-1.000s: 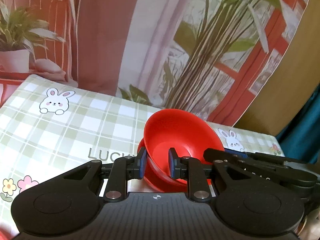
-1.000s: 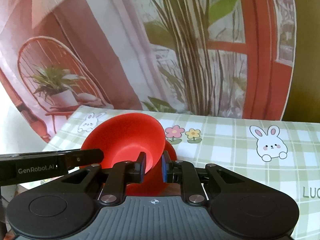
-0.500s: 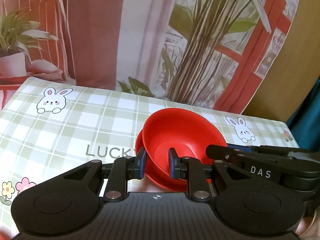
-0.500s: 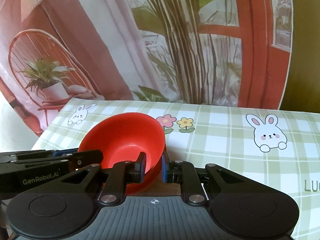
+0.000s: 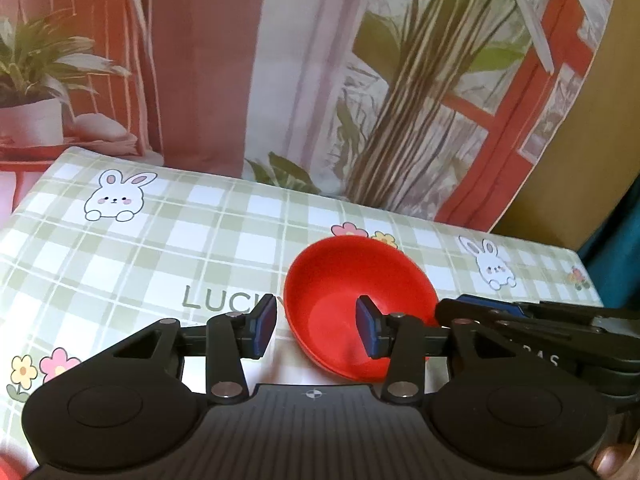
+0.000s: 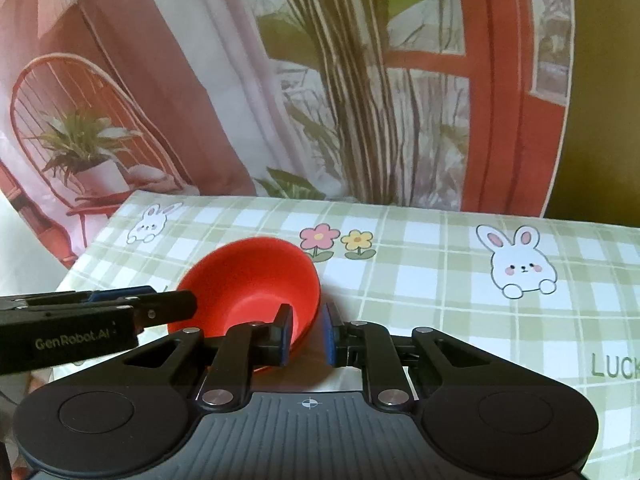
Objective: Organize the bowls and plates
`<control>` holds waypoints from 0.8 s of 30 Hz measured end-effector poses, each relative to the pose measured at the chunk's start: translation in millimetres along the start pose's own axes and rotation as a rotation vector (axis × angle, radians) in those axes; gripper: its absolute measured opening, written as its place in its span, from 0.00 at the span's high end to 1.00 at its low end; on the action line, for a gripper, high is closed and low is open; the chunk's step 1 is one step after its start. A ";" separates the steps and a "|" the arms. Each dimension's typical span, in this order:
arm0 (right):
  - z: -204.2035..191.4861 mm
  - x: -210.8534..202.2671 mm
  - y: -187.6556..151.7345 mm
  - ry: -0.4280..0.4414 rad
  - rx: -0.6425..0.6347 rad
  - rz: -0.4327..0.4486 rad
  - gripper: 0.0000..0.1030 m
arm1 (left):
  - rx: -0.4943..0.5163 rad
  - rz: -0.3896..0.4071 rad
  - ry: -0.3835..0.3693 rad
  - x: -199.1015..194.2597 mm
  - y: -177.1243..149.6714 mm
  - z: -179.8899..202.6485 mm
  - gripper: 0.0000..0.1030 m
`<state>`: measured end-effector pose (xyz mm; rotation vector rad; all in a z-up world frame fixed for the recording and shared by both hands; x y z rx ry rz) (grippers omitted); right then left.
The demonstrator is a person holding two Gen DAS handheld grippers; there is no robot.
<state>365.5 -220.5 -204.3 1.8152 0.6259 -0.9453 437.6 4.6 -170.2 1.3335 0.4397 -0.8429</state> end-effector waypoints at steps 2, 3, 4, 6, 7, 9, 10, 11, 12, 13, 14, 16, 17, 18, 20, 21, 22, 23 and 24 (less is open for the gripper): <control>-1.9 -7.0 0.9 0.005 0.001 0.009 0.84 | -0.010 0.011 -0.001 -8.5 2.4 -2.0 0.55; -4.1 -11.3 1.1 0.010 0.000 0.016 0.84 | -0.014 0.018 -0.001 -13.7 3.6 -2.7 0.55; -6.4 -14.9 1.6 0.015 -0.001 0.021 0.84 | -0.019 0.026 -0.003 -19.6 4.9 -3.8 0.55; -13.6 -22.6 1.1 0.027 -0.009 0.030 0.84 | -0.035 0.046 -0.010 -32.1 7.7 -7.3 0.55; -18.1 -26.5 0.4 0.035 -0.014 0.035 0.84 | -0.045 0.057 -0.015 -39.8 9.2 -9.9 0.55; -28.9 -33.0 -1.6 0.053 -0.026 0.040 0.84 | -0.057 0.085 -0.018 -57.2 12.1 -16.0 0.55; -34.8 -35.8 -2.7 0.062 -0.032 0.042 0.84 | -0.061 0.097 -0.013 -65.5 13.0 -18.9 0.55; -42.0 -38.5 -4.3 0.073 -0.040 0.043 0.84 | -0.063 0.111 -0.008 -74.2 13.1 -22.6 0.55; -48.8 -40.6 -6.2 0.085 -0.049 0.043 0.84 | -0.067 0.126 -0.002 -84.7 12.6 -27.9 0.55; -56.4 -42.3 -8.4 0.099 -0.060 0.042 0.84 | -0.071 0.135 0.005 -92.8 12.6 -31.8 0.55; -64.4 -43.7 -10.3 0.115 -0.072 0.041 0.83 | -0.077 0.145 0.013 -101.8 11.8 -37.0 0.55; -81.8 -46.2 -14.9 0.148 -0.097 0.034 0.82 | -0.092 0.166 0.027 -120.9 8.4 -49.9 0.55; -89.7 -46.7 -17.0 0.162 -0.106 0.030 0.82 | -0.099 0.174 0.035 -130.5 6.0 -56.6 0.55; -98.5 -46.8 -19.1 0.178 -0.117 0.026 0.82 | -0.103 0.180 0.047 -139.0 2.8 -63.1 0.55; -116.5 -46.4 -23.6 0.205 -0.138 0.015 0.81 | -0.116 0.189 0.074 -152.9 -2.8 -76.1 0.55; -125.8 -45.2 -26.2 0.219 -0.152 0.007 0.81 | -0.128 0.193 0.085 -160.2 -7.1 -84.2 0.55; -134.1 -44.9 -28.9 0.230 -0.163 0.000 0.81 | -0.141 0.196 0.093 -167.2 -11.1 -93.2 0.55; -143.5 -43.4 -31.6 0.243 -0.180 -0.010 0.81 | -0.154 0.197 0.102 -173.3 -15.7 -101.8 0.55; -152.9 -41.4 -34.5 0.257 -0.200 -0.024 0.81 | -0.167 0.194 0.115 -178.4 -19.4 -110.4 0.55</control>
Point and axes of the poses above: each gripper's, at about its wrist camera, not at the fingertips, and x roughly the way its jaws point, z to its right, y to its top, the point moved 3 cm from there along x, roughly the way its jaws point, and after that the axes turned 1 degree about z, right-handed, at the moved point
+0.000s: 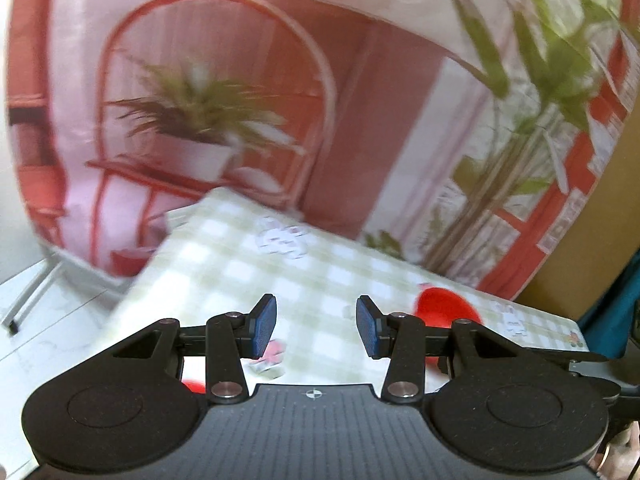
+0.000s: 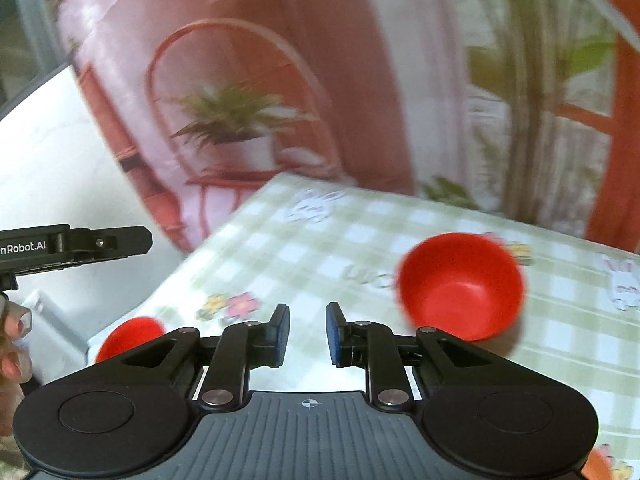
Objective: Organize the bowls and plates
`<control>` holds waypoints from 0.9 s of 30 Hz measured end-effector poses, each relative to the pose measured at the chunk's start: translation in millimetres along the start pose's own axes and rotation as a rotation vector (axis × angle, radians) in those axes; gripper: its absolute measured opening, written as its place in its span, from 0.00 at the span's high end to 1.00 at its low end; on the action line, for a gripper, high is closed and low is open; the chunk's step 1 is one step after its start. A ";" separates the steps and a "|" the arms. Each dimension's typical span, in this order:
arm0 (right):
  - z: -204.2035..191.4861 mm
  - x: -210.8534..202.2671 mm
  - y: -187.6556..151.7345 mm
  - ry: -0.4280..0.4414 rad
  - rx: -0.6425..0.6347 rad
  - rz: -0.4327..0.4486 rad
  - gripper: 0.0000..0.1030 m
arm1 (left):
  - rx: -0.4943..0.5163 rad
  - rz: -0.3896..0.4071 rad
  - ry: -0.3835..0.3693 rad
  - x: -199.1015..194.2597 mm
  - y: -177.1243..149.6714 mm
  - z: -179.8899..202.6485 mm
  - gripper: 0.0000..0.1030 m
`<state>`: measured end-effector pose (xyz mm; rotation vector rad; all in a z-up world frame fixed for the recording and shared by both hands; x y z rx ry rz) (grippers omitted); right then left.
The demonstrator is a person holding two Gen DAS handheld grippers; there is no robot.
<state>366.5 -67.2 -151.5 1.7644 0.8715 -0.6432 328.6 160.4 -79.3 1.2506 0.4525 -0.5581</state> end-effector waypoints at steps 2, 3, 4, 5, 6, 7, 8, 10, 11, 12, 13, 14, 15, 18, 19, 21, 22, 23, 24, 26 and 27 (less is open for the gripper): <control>-16.3 9.2 -2.7 0.024 -0.047 -0.030 0.81 | -0.033 0.006 0.034 -7.7 -2.7 -17.3 0.55; -25.8 14.5 -4.0 0.032 -0.078 -0.047 0.81 | -0.050 0.013 0.049 -11.4 -4.4 -25.5 0.55; -34.5 17.8 -5.1 0.040 -0.099 -0.058 0.81 | -0.066 0.019 0.063 -14.9 -6.3 -33.7 0.55; -42.2 22.0 -5.8 0.051 -0.117 -0.070 0.81 | -0.079 0.024 0.077 -17.8 -8.2 -40.6 0.55; -49.6 26.3 -6.4 0.063 -0.132 -0.082 0.81 | -0.094 0.030 0.093 -20.4 -10.9 -47.2 0.55; -57.7 31.0 -7.1 0.075 -0.150 -0.094 0.81 | -0.106 0.034 0.105 -22.3 -13.3 -52.3 0.55; -64.8 34.5 -8.5 0.082 -0.165 -0.103 0.81 | -0.116 0.037 0.118 -23.9 -16.2 -57.3 0.55; -76.8 42.3 -10.6 0.097 -0.195 -0.123 0.81 | -0.134 0.038 0.144 -26.1 -23.0 -67.0 0.55; -82.1 45.2 -11.7 0.102 -0.204 -0.129 0.81 | -0.143 0.033 0.154 -25.8 -27.1 -71.6 0.55; -85.9 47.6 -12.8 0.107 -0.209 -0.134 0.81 | -0.153 0.025 0.163 -25.4 -31.4 -75.8 0.55; -90.7 50.7 -13.9 0.115 -0.212 -0.140 0.81 | -0.161 0.016 0.171 -24.2 -35.2 -79.1 0.55; -95.6 53.6 -15.5 0.125 -0.214 -0.146 0.81 | -0.166 0.007 0.180 -22.9 -38.9 -82.7 0.55; -100.5 56.9 -16.9 0.133 -0.218 -0.154 0.81 | -0.171 0.000 0.188 -22.7 -42.7 -86.8 0.55; -110.1 64.9 -21.7 0.143 -0.234 -0.175 0.81 | -0.191 -0.018 0.204 -22.0 -52.0 -98.6 0.55; -111.0 68.5 -22.8 0.145 -0.237 -0.182 0.81 | -0.197 -0.021 0.207 -21.6 -55.0 -101.5 0.55; -115.2 75.1 -26.0 0.148 -0.241 -0.198 0.81 | -0.212 -0.028 0.210 -20.8 -61.0 -107.5 0.55; -116.8 77.8 -27.8 0.147 -0.243 -0.203 0.81 | -0.220 -0.031 0.211 -21.8 -65.6 -109.5 0.55; -118.2 80.8 -29.3 0.146 -0.244 -0.209 0.81 | -0.229 -0.036 0.210 -21.4 -68.2 -110.7 0.55; -119.4 82.6 -31.0 0.145 -0.245 -0.214 0.81 | -0.236 -0.043 0.208 -20.0 -71.0 -112.2 0.56; -120.1 85.6 -33.3 0.144 -0.244 -0.220 0.81 | -0.242 -0.056 0.206 -17.2 -75.8 -112.6 0.56; -119.9 86.1 -34.2 0.144 -0.241 -0.221 0.81 | -0.242 -0.065 0.207 -15.1 -77.8 -112.6 0.56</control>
Point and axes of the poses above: each gripper's, at about its wrist camera, not at the fingertips, and x roughly the way its jaws point, z to its right, y to its top, the point moved 3 cm from there along x, roughly the way its jaws point, and after that the axes turned 1 degree about z, right-handed, at the moved point
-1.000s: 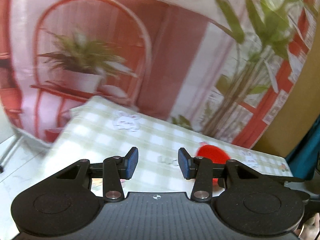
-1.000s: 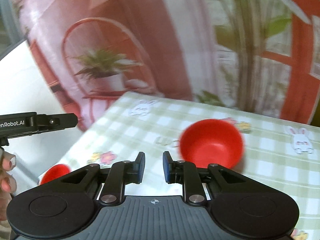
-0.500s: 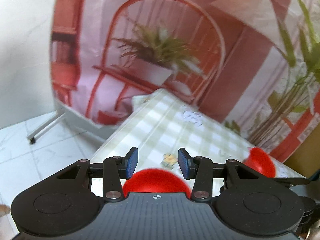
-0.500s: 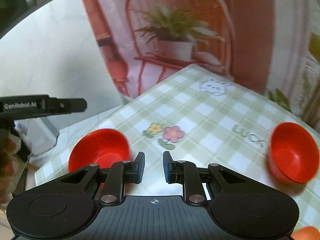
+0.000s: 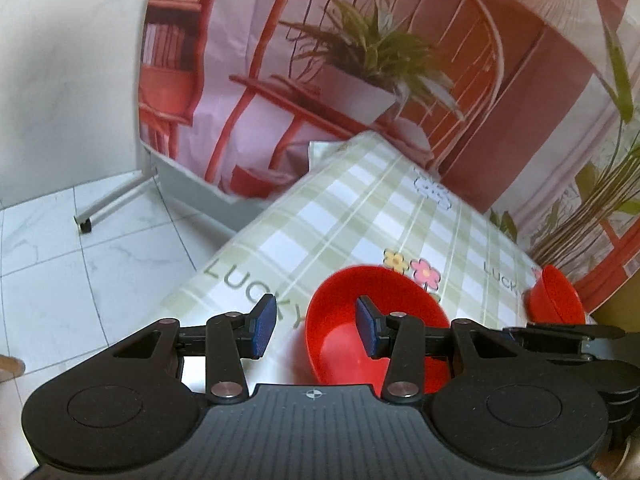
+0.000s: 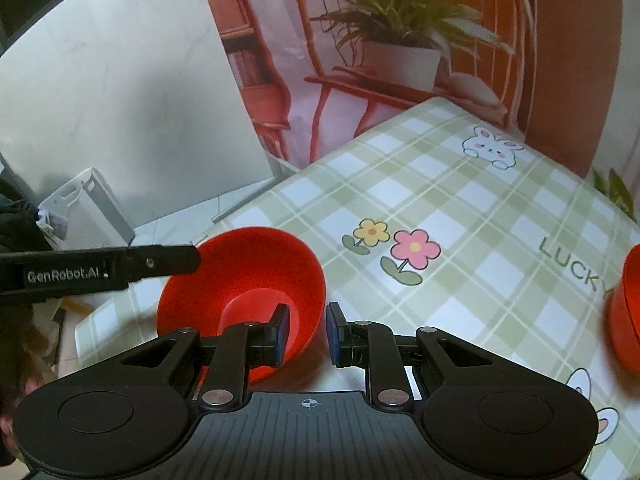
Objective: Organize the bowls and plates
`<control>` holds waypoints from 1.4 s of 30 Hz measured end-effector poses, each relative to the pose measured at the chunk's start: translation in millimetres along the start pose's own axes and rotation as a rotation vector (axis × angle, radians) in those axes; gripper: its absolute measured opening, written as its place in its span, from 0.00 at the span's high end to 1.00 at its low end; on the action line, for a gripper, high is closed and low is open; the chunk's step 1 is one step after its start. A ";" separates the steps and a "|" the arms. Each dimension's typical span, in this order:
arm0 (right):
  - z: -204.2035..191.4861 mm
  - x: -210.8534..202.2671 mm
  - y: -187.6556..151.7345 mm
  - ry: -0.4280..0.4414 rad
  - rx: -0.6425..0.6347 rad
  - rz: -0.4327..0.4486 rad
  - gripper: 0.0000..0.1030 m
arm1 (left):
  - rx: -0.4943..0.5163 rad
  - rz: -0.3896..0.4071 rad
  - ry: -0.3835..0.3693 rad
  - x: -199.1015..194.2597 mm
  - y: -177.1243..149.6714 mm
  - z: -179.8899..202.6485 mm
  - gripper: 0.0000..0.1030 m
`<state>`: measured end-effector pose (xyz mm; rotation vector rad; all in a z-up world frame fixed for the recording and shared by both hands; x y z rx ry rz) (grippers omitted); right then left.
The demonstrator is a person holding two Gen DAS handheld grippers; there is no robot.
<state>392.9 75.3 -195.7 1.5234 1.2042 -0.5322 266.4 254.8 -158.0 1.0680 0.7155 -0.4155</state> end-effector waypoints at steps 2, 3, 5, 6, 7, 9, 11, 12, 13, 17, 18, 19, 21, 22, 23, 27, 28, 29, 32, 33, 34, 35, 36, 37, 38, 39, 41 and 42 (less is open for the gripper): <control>2.0 0.6 -0.3 0.003 0.009 0.002 0.81 | 0.001 -0.012 0.004 3.4 -4.5 -0.1 0.57; 2.8 0.4 -0.7 0.004 0.014 0.002 0.82 | 0.000 -0.020 0.001 5.6 -5.9 0.2 0.57; 5.6 1.7 -0.9 0.005 0.023 0.004 0.82 | 0.002 -0.031 -0.011 9.1 -8.9 2.1 0.61; 6.3 1.4 -2.0 0.007 0.028 0.004 0.84 | 0.010 -0.038 -0.023 9.6 -10.9 3.7 0.65; 7.5 2.0 -2.4 0.009 0.031 0.002 0.86 | 0.020 -0.045 -0.030 10.6 -12.6 5.4 0.71; 7.9 0.9 -4.6 0.012 0.036 0.003 0.86 | 0.032 -0.043 -0.021 10.8 -15.9 7.6 0.74; 9.1 -0.3 -5.1 0.011 0.041 0.006 0.86 | 0.031 -0.042 -0.011 10.5 -18.6 8.2 0.79; 10.3 -1.5 -5.5 0.015 0.050 0.008 0.86 | 0.028 -0.046 -0.010 10.5 -18.8 8.4 0.79; 11.6 -3.3 -5.8 0.019 0.060 0.012 0.86 | 0.026 -0.050 -0.011 10.5 -18.5 8.9 0.80; 17.2 -16.6 -7.8 0.020 0.098 0.046 0.86 | 0.049 -0.052 -0.017 7.4 -15.2 17.8 0.80; 20.2 -20.9 -8.7 0.019 0.111 0.055 0.86 | 0.057 -0.051 -0.020 6.9 -14.4 20.8 0.80; 23.2 -24.3 -9.3 0.019 0.121 0.063 0.86 | 0.067 -0.052 -0.024 6.2 -13.9 24.6 0.80; 31.2 -34.2 -11.1 0.016 0.149 0.086 0.86 | 0.088 -0.054 -0.036 4.8 -13.3 33.4 0.80; 35.0 -38.8 -11.6 0.014 0.162 0.098 0.86 | 0.098 -0.055 -0.041 4.0 -13.6 38.3 0.80; 38.8 -43.4 -12.3 0.011 0.174 0.111 0.86 | 0.109 -0.056 -0.046 3.2 -13.4 43.1 0.80; 56.4 -64.4 -16.5 0.001 0.231 0.166 0.86 | 0.161 -0.061 -0.066 0.3 -13.5 66.9 0.79; 61.3 -69.8 -18.1 -0.001 0.245 0.180 0.86 | 0.174 -0.063 -0.072 -0.2 -13.4 73.1 0.79; 66.2 -75.2 -19.7 -0.005 0.260 0.195 0.86 | 0.186 -0.066 -0.079 -0.8 -13.1 79.3 0.80; 81.0 -90.0 -25.3 -0.018 0.300 0.235 0.86 | 0.226 -0.066 -0.098 -2.9 -12.9 98.0 0.79; 86.0 -94.6 -27.3 -0.024 0.313 0.248 0.86 | 0.239 -0.066 -0.104 -3.8 -13.1 104.2 0.79; 91.8 -100.3 -30.2 -0.030 0.328 0.261 0.86 | 0.254 -0.066 -0.111 -4.2 -13.0 111.7 0.79; 97.2 -105.0 -33.0 -0.035 0.344 0.273 0.86 | 0.269 -0.065 -0.117 -4.5 -13.1 118.9 0.79; 103.9 -110.4 -35.9 -0.040 0.362 0.286 0.86 | 0.284 -0.066 -0.125 -4.3 -13.0 125.9 0.79; 109.4 -114.4 -38.5 -0.046 0.376 0.297 0.86 | 0.297 -0.067 -0.134 -3.6 -12.4 133.0 0.79; 115.4 -118.5 -40.6 -0.052 0.390 0.307 0.86 | 0.310 -0.068 -0.143 -2.6 -12.2 140.3 0.79; 122.4 -123.4 -43.2 -0.059 0.405 0.318 0.86 | 0.321 -0.068 -0.152 -1.5 -12.2 146.7 0.79; 135.0 -130.7 -48.4 -0.073 0.434 0.338 0.86 | 0.345 -0.072 -0.171 3.9 -11.5 161.1 0.79; 141.1 -134.5 -51.0 -0.080 0.449 0.348 0.86 | 0.357 -0.076 -0.182 7.0 -11.2 168.2 0.79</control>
Point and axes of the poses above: each gripper's, at about its wrist camera, not at the fingertips, and x roughly the way its jaws point, z to its right, y to its top, the point moved 3 cm from there along x, roughly the way its jaws point, and after that the axes turned 1 degree about z, right-handed, at the moved point
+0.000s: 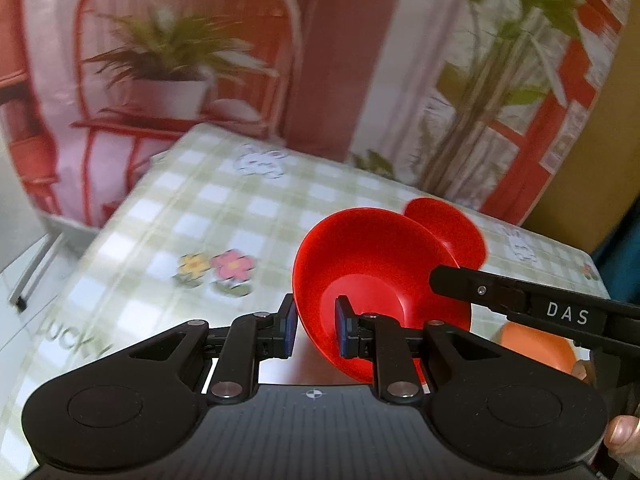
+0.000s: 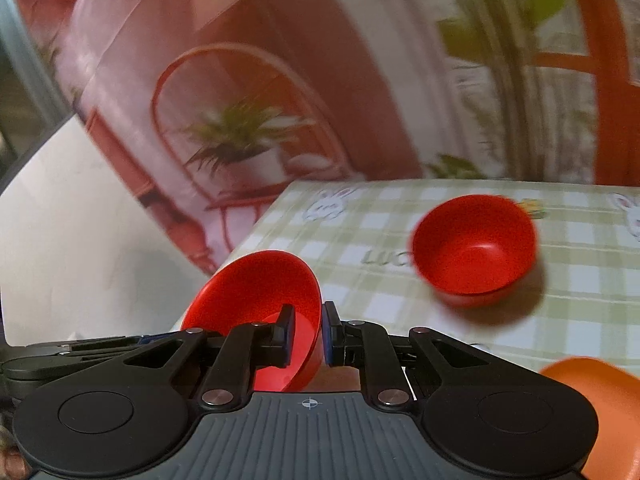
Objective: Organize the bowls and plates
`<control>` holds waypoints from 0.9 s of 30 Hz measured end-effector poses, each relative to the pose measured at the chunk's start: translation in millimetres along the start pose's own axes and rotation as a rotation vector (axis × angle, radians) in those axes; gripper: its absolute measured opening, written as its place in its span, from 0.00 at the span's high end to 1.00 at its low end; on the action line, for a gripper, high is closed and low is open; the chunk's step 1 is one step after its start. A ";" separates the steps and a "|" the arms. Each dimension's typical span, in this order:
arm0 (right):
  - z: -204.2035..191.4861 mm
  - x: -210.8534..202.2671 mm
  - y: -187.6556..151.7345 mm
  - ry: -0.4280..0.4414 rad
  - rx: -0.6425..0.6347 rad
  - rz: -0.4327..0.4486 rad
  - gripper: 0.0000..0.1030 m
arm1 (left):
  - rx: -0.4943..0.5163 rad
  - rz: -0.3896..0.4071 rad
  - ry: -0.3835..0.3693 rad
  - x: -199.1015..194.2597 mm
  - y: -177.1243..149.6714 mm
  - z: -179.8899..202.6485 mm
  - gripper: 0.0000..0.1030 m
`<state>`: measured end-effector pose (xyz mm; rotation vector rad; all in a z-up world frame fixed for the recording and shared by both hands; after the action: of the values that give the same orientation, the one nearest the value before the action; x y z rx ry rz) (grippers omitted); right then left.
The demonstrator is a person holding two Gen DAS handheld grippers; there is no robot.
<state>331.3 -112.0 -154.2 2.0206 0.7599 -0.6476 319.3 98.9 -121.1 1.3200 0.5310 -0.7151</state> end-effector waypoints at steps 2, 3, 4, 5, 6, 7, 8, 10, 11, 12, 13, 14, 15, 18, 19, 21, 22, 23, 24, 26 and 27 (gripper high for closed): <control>14.8 -6.1 3.8 -0.018 0.028 0.022 0.86 | 0.023 -0.003 -0.022 7.6 5.7 11.4 0.79; 23.0 -9.0 6.2 -0.028 0.045 0.032 0.86 | 0.038 -0.004 -0.036 12.3 9.6 17.8 0.79; 29.7 -10.9 8.1 -0.034 0.059 0.038 0.86 | 0.052 -0.005 -0.048 16.8 13.4 23.0 0.79; 37.1 -12.6 10.7 -0.041 0.075 0.044 0.86 | 0.063 -0.005 -0.058 21.3 17.6 27.2 0.79; 43.0 -13.7 13.6 -0.048 0.089 0.051 0.86 | 0.075 -0.002 -0.070 25.3 21.9 32.3 0.79; 49.5 -14.8 16.6 -0.056 0.101 0.059 0.86 | 0.083 0.002 -0.083 29.5 26.5 36.7 0.79; 55.1 -15.8 20.1 -0.064 0.111 0.066 0.86 | 0.091 0.005 -0.095 33.6 30.9 42.3 0.79; 64.8 -17.2 26.1 -0.081 0.120 0.078 0.86 | 0.101 0.009 -0.111 42.4 38.9 53.1 0.79; 69.6 -17.2 29.3 -0.092 0.121 0.085 0.86 | 0.107 0.010 -0.118 46.6 42.6 58.2 0.79; 73.7 -16.2 31.7 -0.102 0.121 0.088 0.86 | 0.115 0.011 -0.127 50.4 46.1 63.3 0.79; 78.3 -15.3 34.8 -0.111 0.122 0.090 0.86 | 0.121 0.013 -0.133 55.1 49.8 68.1 0.79; 82.7 -14.4 37.7 -0.121 0.123 0.093 0.86 | 0.128 0.014 -0.140 59.8 53.0 72.3 0.79; 85.7 -14.1 39.9 -0.129 0.123 0.094 0.86 | 0.132 0.015 -0.147 63.6 55.8 75.7 0.79; 95.2 -9.8 48.1 -0.154 0.119 0.097 0.86 | 0.135 0.013 -0.164 80.8 63.7 84.4 0.79; 98.1 -7.8 50.7 -0.162 0.115 0.096 0.86 | 0.137 0.010 -0.166 85.7 66.2 86.2 0.79; 102.9 -2.7 54.3 -0.176 0.107 0.090 0.86 | 0.143 0.003 -0.167 98.1 69.9 90.0 0.79; 104.3 -2.0 55.0 -0.181 0.104 0.086 0.86 | 0.147 -0.001 -0.166 104.1 71.3 91.7 0.79; 105.4 0.3 56.2 -0.187 0.100 0.081 0.86 | 0.153 -0.004 -0.163 108.8 72.0 93.0 0.79; 106.7 3.2 57.0 -0.191 0.094 0.073 0.86 | 0.161 -0.005 -0.156 113.3 71.6 94.7 0.79; 108.5 6.4 57.4 -0.201 0.088 0.064 0.86 | 0.179 -0.013 -0.137 122.5 70.3 97.3 0.79; 109.9 8.4 57.2 -0.206 0.087 0.060 0.86 | 0.190 -0.019 -0.131 126.8 68.4 98.7 0.79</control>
<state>360.6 -229.0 -183.8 2.0087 0.5555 -0.8512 451.0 -12.8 -147.1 1.4342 0.3776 -0.8783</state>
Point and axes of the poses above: each gripper's, at about its wrist camera, not at the fingertips, and x roughly the way its jaws point, z to its right, y to its top, the point moved 3 cm from there along x, roughly the way its jaws point, and after that the axes turned 1 degree about z, right-handed, at the moved point
